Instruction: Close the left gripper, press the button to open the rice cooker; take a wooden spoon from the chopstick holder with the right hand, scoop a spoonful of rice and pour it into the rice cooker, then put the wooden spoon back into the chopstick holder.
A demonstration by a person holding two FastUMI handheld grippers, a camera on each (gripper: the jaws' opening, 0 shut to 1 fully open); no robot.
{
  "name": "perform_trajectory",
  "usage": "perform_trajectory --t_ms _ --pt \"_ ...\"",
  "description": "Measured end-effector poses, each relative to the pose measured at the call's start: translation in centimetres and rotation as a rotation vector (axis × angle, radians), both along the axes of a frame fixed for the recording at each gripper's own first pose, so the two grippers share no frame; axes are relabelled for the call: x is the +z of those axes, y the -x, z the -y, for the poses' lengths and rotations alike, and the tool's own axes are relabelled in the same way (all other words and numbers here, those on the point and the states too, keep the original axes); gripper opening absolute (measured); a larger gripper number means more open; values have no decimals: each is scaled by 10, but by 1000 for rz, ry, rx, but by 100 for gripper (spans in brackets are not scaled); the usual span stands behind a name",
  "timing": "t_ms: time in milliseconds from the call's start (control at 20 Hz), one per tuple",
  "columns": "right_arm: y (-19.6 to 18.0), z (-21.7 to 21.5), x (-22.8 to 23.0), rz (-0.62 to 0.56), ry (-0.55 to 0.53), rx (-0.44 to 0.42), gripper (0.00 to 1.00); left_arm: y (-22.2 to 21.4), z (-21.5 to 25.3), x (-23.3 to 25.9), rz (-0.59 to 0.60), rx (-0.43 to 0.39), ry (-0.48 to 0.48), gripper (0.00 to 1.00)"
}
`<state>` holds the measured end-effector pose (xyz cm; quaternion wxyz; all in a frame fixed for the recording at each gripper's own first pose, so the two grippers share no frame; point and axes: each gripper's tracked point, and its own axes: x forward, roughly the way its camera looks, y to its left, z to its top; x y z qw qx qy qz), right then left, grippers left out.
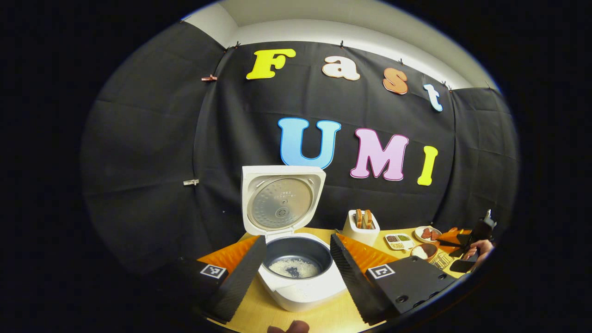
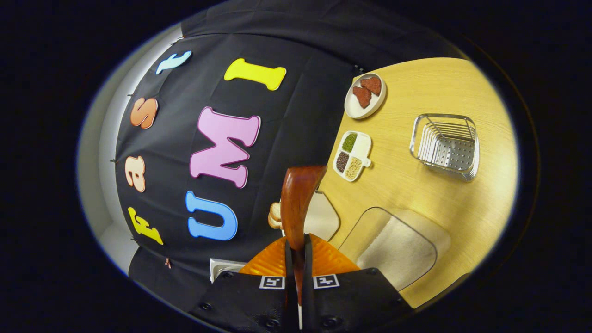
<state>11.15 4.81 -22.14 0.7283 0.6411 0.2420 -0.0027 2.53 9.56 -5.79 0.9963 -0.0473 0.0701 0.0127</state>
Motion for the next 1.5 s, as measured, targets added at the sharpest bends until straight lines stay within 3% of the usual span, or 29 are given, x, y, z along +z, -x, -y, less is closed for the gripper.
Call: perform_trajectory --t_ms 400,750,1100,1500 --pt "-32 -117 96 113 -48 142 7 10 -27 -14 -9 50 10 95" --pt "-48 -234 113 145 -31 249 7 16 -51 -21 -13 88 -12 95" --pt "-64 -306 83 182 190 320 7 17 -69 -36 -45 108 -1 95" --pt "-75 -339 54 245 478 436 7 19 -79 -54 -78 116 8 95"
